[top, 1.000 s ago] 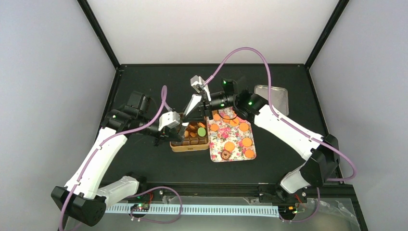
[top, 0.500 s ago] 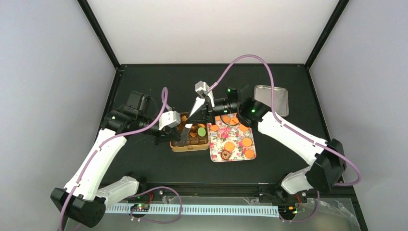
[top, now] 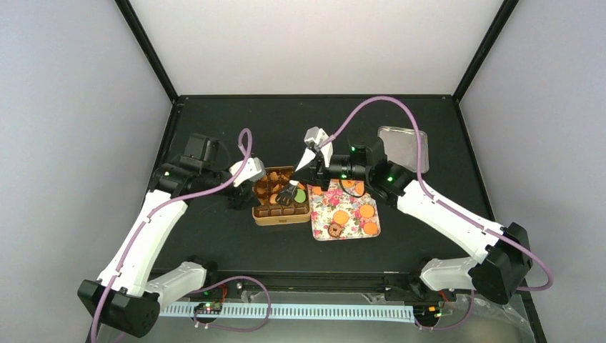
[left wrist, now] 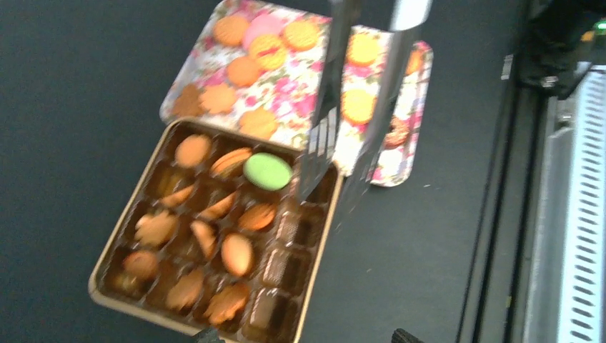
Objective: Pack the cookies
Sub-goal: Place the fake cookies in the empty pocket of the box.
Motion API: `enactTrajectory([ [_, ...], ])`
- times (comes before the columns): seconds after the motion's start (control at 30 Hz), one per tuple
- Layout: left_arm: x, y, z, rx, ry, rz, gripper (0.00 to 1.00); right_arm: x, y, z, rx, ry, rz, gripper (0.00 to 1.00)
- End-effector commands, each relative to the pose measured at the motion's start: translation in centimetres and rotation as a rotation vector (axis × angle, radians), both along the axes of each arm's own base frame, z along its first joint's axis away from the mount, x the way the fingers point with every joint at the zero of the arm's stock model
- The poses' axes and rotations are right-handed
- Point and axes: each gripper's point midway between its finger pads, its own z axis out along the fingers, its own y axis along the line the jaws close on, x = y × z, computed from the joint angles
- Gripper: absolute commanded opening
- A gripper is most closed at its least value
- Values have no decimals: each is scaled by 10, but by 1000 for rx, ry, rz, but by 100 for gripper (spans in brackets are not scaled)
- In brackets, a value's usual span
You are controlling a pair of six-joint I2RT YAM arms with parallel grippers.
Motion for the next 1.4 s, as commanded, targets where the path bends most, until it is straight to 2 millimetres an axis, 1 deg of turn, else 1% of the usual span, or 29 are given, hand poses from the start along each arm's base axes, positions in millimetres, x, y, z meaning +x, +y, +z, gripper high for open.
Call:
enactTrajectory([
  [0.0,22,29,-14,69,2,135,64,16,-6,-7,-25,-58,-114,29],
  [0.1,40,54,-20,76,0,234,66,22,-3,-15,-57,-88,-195,30],
  [0.13,43,61,-23,78,3,259,67,28,-4,-18,-80,-105,-255,30],
  [0.2,49,74,-27,85,11,302,67,34,-4,-22,-106,-125,-329,31],
  [0.33,54,95,-34,89,16,365,68,38,-3,-28,-143,-148,-447,31],
  [0.4,57,103,-38,86,26,389,68,38,0,-33,-163,-156,-479,31],
  [0.53,61,117,-43,72,53,432,68,37,8,-47,-235,-164,-533,31],
  [0.63,60,122,-45,58,76,445,68,37,12,-57,-266,-165,-551,31],
  [0.73,59,123,-45,49,78,446,68,38,15,-64,-275,-155,-567,32],
  [0.93,57,123,-46,43,78,444,69,39,19,-66,-281,-149,-585,32],
  [1.17,54,121,-47,34,88,436,68,38,29,-68,-256,-116,-567,33],
  [1.37,52,121,-47,35,80,429,68,40,35,-73,-265,-101,-569,35],
])
